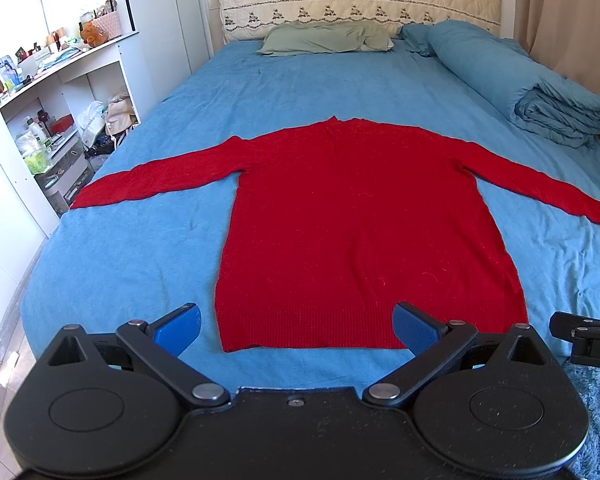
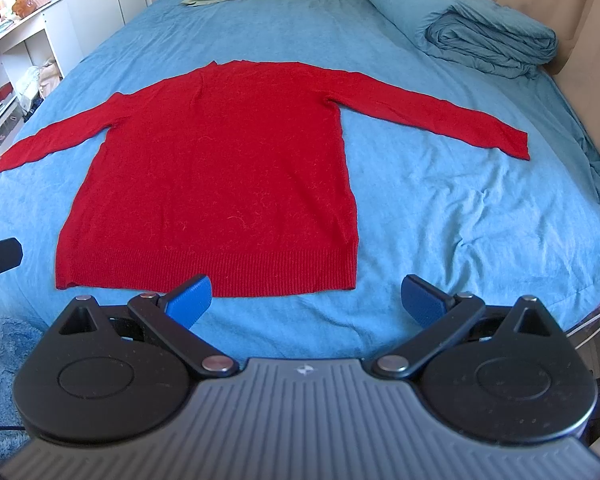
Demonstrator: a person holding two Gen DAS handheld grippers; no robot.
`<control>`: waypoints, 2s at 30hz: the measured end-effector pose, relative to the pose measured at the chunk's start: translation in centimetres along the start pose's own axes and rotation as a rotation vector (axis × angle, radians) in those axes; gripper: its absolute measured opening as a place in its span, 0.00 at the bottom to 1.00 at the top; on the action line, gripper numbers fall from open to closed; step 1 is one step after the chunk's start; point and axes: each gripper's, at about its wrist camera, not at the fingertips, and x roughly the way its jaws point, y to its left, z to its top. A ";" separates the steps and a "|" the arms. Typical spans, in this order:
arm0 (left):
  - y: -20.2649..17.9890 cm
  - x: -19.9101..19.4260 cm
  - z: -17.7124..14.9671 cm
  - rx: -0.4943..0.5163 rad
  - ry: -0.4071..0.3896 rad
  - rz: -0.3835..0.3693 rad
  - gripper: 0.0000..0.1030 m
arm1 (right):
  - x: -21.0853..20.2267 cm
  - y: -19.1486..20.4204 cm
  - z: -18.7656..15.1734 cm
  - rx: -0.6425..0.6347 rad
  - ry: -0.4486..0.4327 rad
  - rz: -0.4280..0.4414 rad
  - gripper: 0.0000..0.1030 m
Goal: Fold small clothes
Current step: 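Reach the right gripper to the sleeve cuff and grasp it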
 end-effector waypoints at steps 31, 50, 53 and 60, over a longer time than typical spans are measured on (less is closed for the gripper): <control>-14.6 17.6 20.8 0.120 -0.087 -0.300 1.00 | 9.8 -20.6 12.1 0.334 -0.223 -0.238 1.00; -26.5 41.7 25.3 0.157 0.167 -0.316 1.00 | 30.9 -34.5 14.1 0.650 -0.075 -0.332 0.79; -27.2 43.3 25.1 0.166 0.211 -0.298 1.00 | 32.2 -35.5 13.8 0.721 -0.056 -0.305 0.74; -28.2 44.9 25.1 0.229 0.250 -0.259 1.00 | 33.7 -36.8 14.7 0.825 -0.099 -0.327 0.53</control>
